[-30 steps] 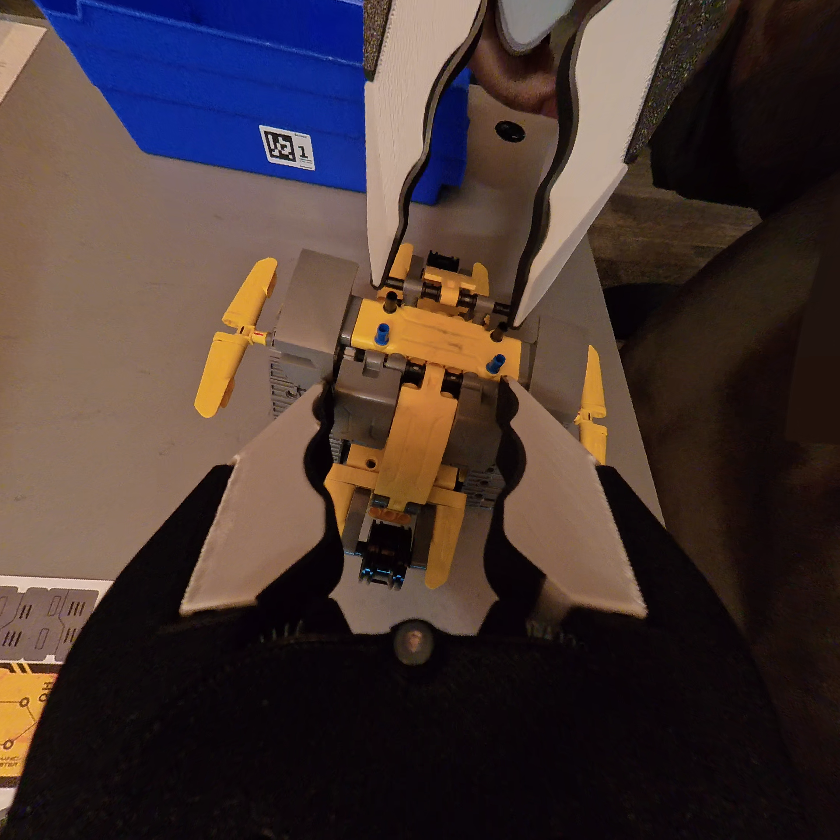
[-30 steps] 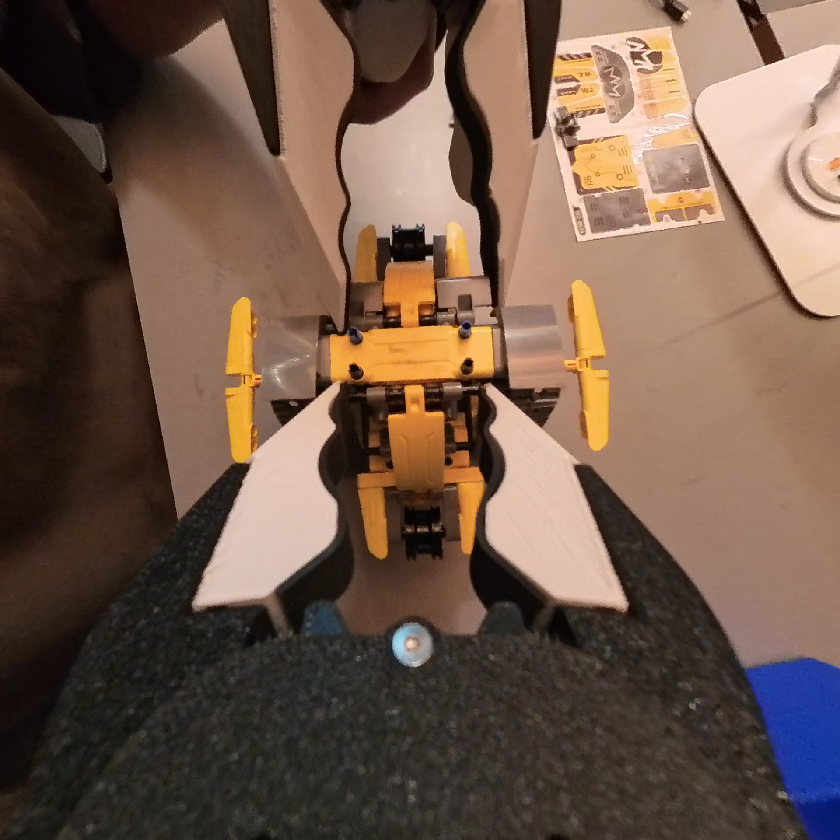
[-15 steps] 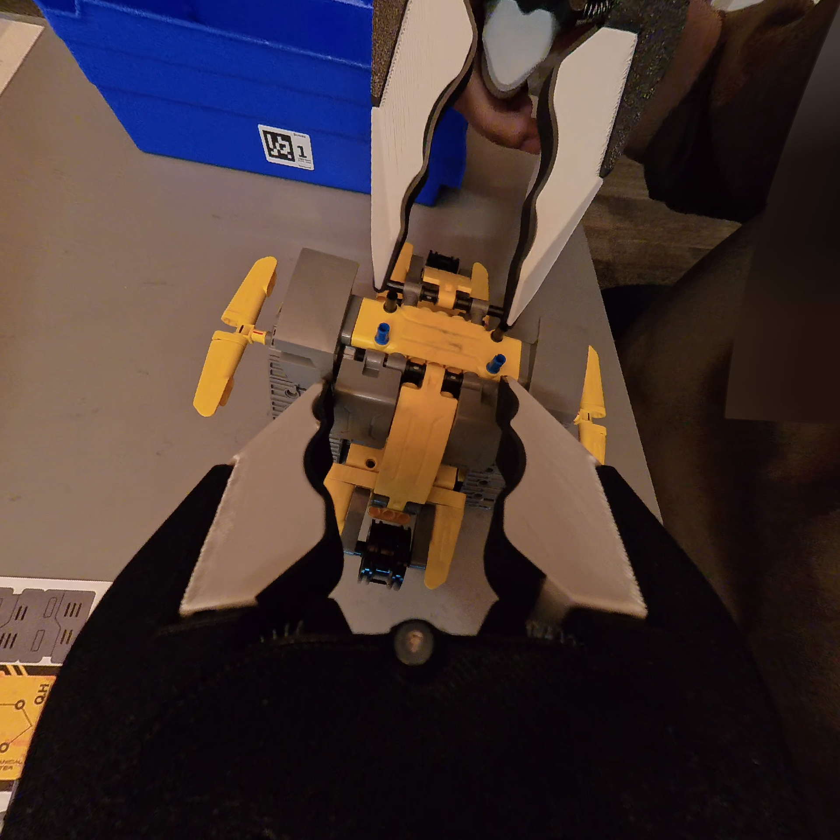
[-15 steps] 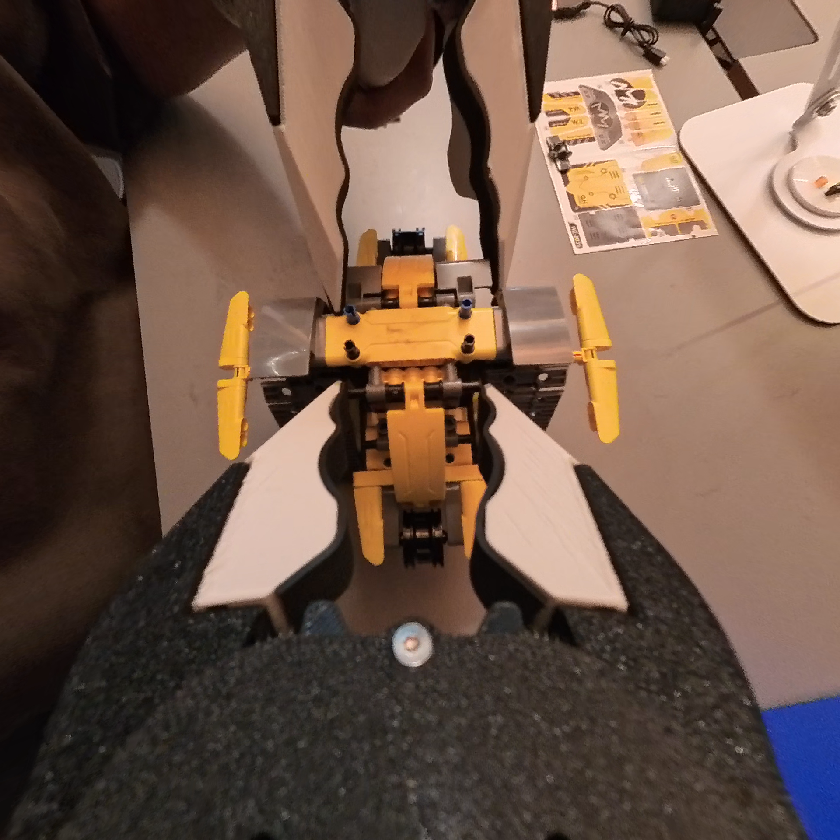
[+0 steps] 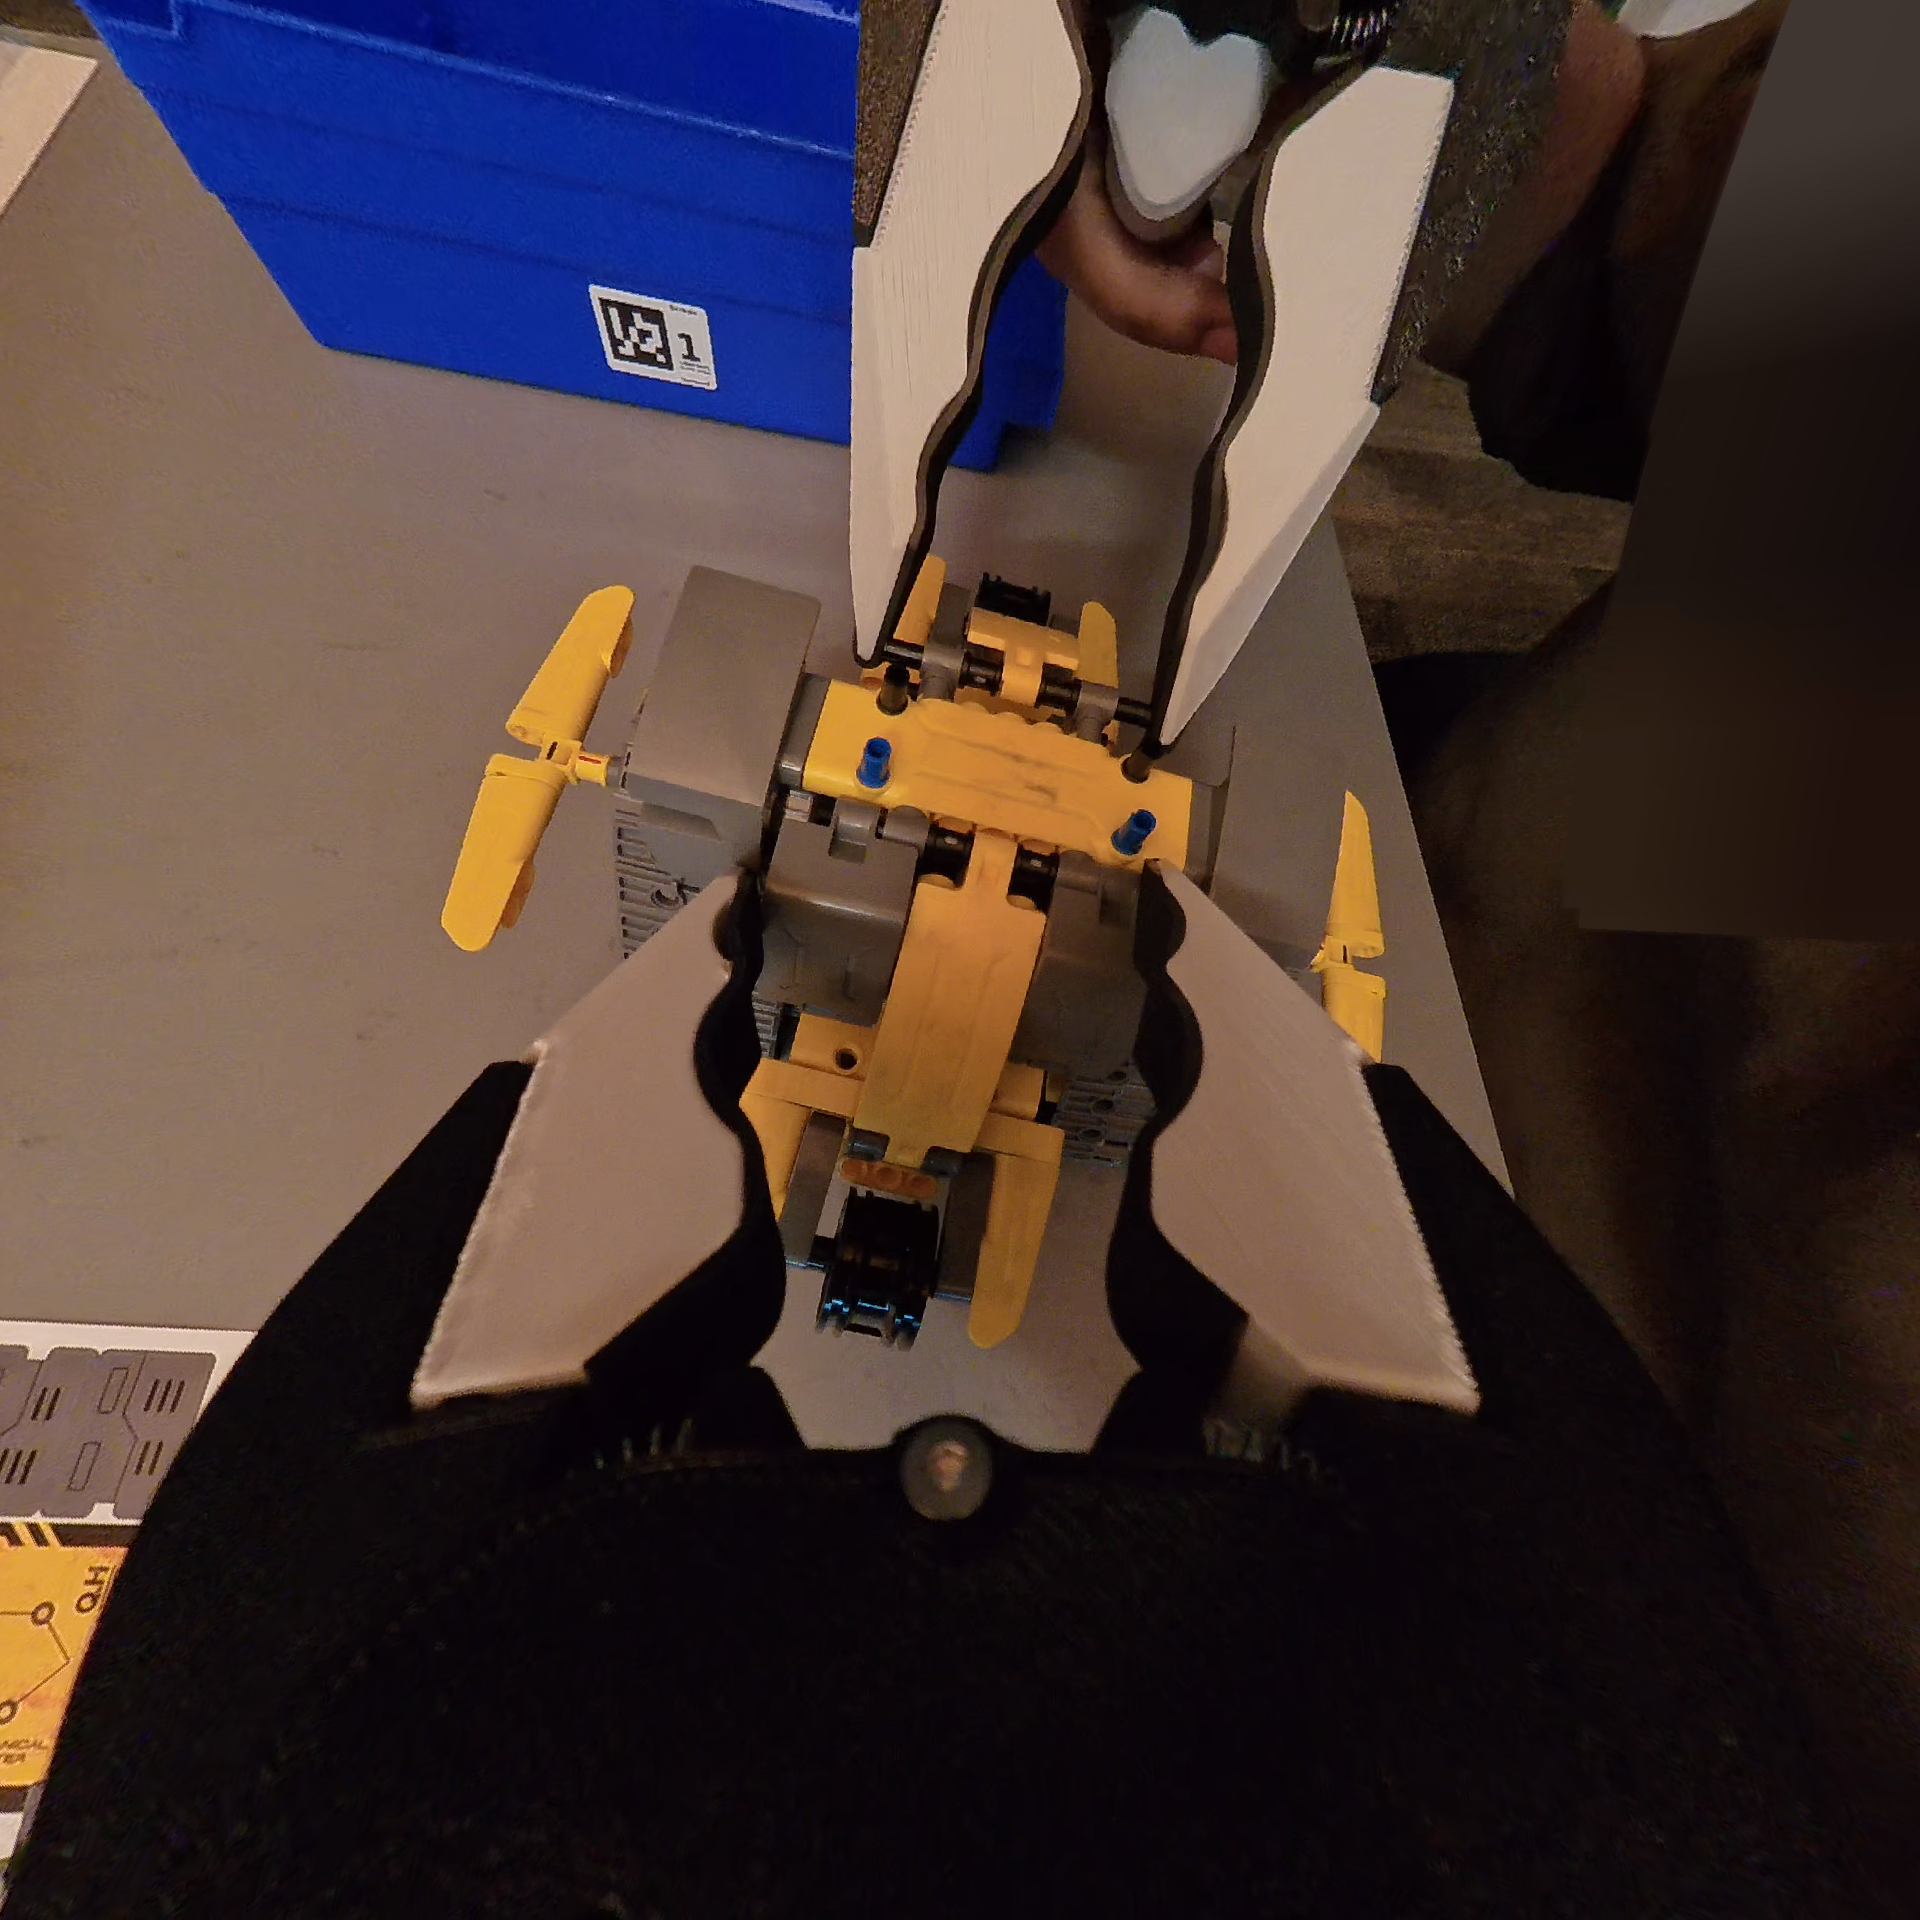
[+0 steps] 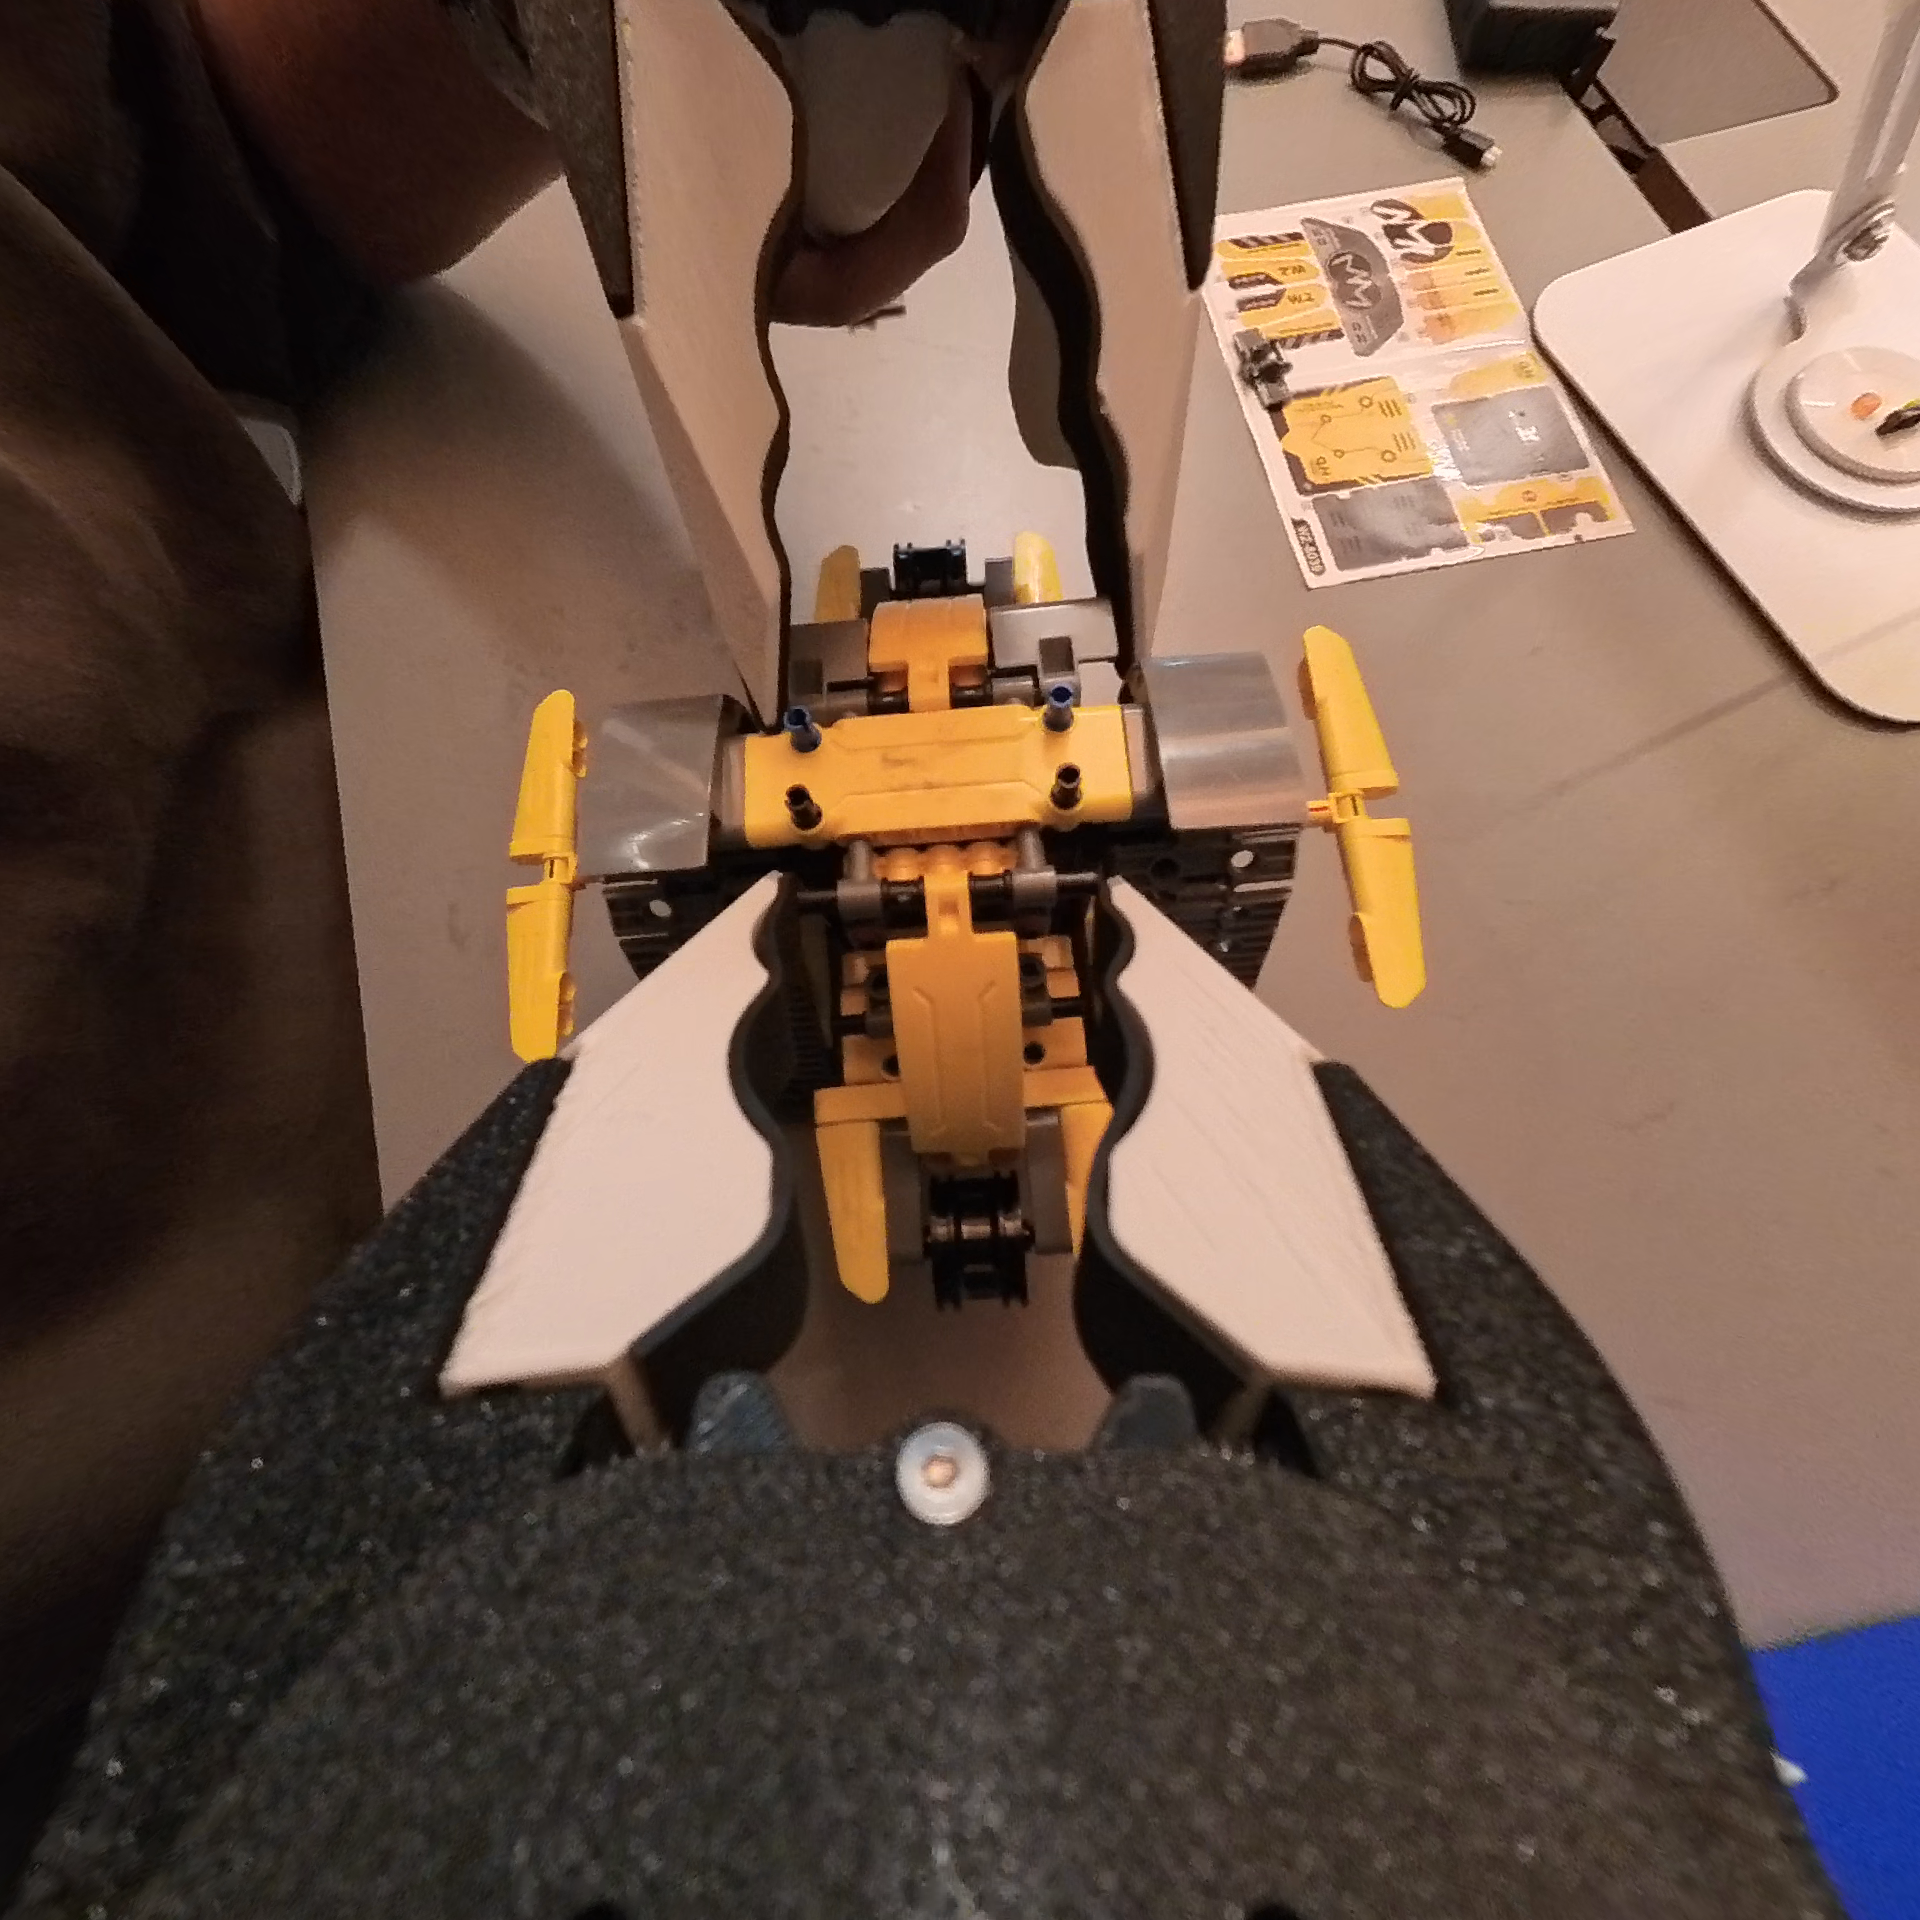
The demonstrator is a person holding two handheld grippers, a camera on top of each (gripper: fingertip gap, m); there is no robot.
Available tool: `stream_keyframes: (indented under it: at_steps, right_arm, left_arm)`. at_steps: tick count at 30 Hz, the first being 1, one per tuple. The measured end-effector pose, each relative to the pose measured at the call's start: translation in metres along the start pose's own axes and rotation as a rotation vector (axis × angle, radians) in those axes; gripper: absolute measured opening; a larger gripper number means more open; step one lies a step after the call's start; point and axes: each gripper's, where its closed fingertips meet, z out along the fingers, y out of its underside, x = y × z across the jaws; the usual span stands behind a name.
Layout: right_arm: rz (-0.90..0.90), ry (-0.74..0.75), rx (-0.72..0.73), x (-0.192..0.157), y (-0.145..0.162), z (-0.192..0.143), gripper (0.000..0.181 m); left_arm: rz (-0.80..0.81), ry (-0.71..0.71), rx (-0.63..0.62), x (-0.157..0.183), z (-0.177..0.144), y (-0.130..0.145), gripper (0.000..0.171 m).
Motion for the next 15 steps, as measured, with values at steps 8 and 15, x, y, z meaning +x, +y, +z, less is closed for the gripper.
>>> stream_keyframes:
  at_steps: [8,15]
  right_arm:
    - [0.003,-0.044,0.044,-0.0001,-0.0011,-0.0007,0.056]
    - [-0.023,0.007,0.011,-0.0008,0.0003,0.0004,0.056]
  left_arm:
    - [-0.002,0.001,0.002,0.0000,-0.0003,0.0001,0.071]
    - [-0.007,-0.003,0.002,0.0000,-0.0002,0.0000,0.071]
